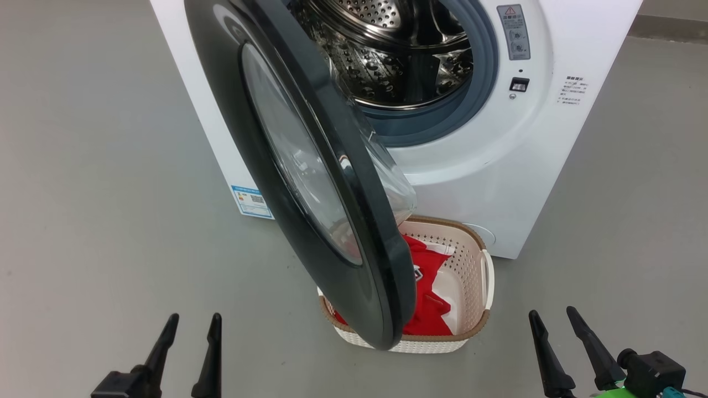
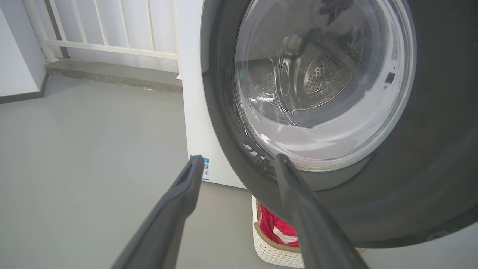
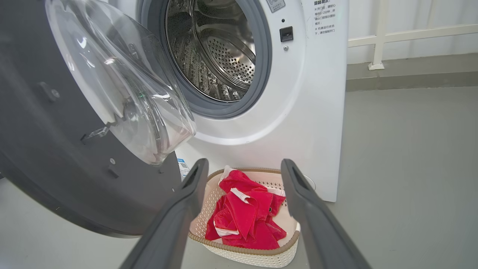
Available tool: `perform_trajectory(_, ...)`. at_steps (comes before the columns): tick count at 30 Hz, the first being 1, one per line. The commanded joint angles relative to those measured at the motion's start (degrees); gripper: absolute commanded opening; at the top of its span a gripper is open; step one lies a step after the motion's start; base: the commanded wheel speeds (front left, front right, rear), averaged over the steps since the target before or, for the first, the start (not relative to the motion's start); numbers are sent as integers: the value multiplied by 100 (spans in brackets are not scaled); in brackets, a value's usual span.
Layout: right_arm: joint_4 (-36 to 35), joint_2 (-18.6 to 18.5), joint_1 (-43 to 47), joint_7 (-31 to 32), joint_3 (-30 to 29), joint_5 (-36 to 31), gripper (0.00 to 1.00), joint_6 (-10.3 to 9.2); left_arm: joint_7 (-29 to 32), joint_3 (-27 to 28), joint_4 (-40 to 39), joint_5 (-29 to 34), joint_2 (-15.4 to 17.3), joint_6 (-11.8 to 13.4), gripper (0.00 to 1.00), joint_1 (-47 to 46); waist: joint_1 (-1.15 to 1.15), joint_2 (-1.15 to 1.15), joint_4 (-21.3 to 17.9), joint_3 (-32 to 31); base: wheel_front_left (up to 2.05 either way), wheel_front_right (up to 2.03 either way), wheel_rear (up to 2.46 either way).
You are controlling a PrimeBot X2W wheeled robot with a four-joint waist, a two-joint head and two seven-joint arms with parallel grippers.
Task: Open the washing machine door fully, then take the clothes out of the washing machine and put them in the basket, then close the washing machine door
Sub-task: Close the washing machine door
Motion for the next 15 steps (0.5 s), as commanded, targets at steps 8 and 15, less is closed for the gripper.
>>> perform_trajectory(8, -177, -103, -224, -37, 77, -37, 100, 43, -71, 78, -309, 260, 20, -31, 100, 81, 0, 0, -12, 10, 0, 0, 0)
perform_trajectory(15, -141, -97, -202, -37, 74, -37, 100, 43, -71, 66, -221, 243, 10, -31, 100, 100, 0, 0, -27, -12, 0, 0, 0)
